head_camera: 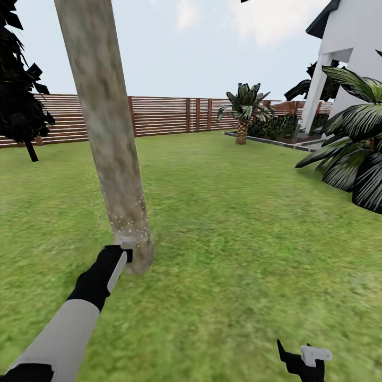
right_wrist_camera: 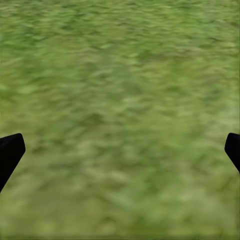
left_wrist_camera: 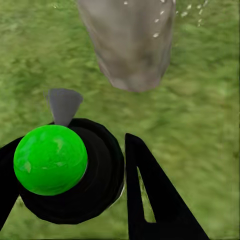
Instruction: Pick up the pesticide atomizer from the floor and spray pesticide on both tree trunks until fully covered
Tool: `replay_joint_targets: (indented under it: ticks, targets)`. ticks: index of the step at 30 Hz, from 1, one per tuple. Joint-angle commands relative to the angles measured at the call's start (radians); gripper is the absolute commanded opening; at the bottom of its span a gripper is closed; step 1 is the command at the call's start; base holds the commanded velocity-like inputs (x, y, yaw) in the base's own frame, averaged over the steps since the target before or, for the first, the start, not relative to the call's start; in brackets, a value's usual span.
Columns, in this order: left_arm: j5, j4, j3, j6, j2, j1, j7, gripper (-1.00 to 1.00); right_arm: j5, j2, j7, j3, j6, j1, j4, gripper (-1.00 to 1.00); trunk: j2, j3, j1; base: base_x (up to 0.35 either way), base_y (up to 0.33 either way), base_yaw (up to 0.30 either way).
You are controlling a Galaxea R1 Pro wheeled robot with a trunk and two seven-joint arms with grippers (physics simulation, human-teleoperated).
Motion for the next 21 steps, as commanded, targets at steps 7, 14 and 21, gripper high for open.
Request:
replay_joint_targets:
  ticks: [7, 14, 21]
  targets:
    - [-0.011, -0.088, 0.005, 0.084, 0.033, 0.003, 0.000, -1.00, 0.000, 0.000, 0.000, 0.000, 0.000, 0.000, 0.000, 1.00, 0.000, 0.000, 0.000, -0.137, 0.000, 0.000]
    - [-0.010, -0.176, 0.000, 0.135, -0.027, -0.007, 0.002, -1.00, 0.000, 0.000, 0.000, 0.000, 0.000, 0.000, -0.002, 1.00, 0.000, 0.000, 0.000, -0.004, 0.000, 0.139]
    - [-0.012, -0.238, 0.011, 0.164, 0.013, -0.014, 0.002, -1.00, 0.000, 0.000, 0.000, 0.000, 0.000, 0.000, -0.002, 1.00, 0.000, 0.000, 0.000, 0.000, 0.000, 0.058]
